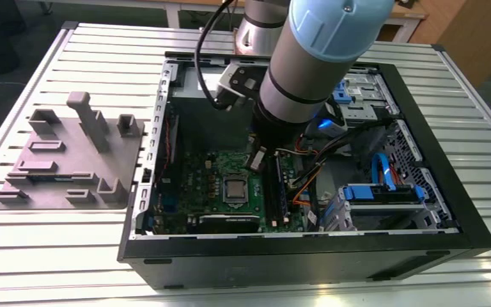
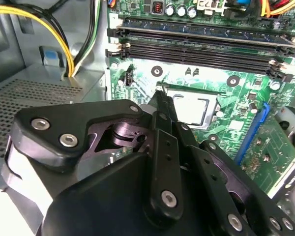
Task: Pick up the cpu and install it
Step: 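Install the first cpu locking lever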
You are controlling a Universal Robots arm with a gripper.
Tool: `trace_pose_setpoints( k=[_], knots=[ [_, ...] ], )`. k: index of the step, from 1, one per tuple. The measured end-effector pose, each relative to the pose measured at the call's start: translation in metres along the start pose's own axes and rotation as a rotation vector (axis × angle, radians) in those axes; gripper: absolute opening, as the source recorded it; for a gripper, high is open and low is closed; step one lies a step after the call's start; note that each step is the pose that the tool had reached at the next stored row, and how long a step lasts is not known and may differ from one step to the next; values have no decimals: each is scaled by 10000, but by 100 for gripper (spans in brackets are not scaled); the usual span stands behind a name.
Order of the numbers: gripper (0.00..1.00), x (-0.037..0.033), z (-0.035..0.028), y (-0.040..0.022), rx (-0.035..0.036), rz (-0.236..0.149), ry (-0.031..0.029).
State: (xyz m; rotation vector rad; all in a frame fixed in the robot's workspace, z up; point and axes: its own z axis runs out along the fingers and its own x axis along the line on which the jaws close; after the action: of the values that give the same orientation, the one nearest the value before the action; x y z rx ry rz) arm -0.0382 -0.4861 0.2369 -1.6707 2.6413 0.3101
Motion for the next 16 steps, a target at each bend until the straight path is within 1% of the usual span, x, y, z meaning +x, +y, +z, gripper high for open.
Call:
trace_pose_setpoints(
  k=[4,7,14,15,16],
  knots=[
    [11,3,15,-4,-46,-545,87],
    [11,4,34,-9,-59,-960,142],
    [11,38,87,-32,-91,-1299,197],
    [11,45,89,-35,-79,-1334,193],
    [11,51,90,-36,-34,-1374,182]
  ],
)
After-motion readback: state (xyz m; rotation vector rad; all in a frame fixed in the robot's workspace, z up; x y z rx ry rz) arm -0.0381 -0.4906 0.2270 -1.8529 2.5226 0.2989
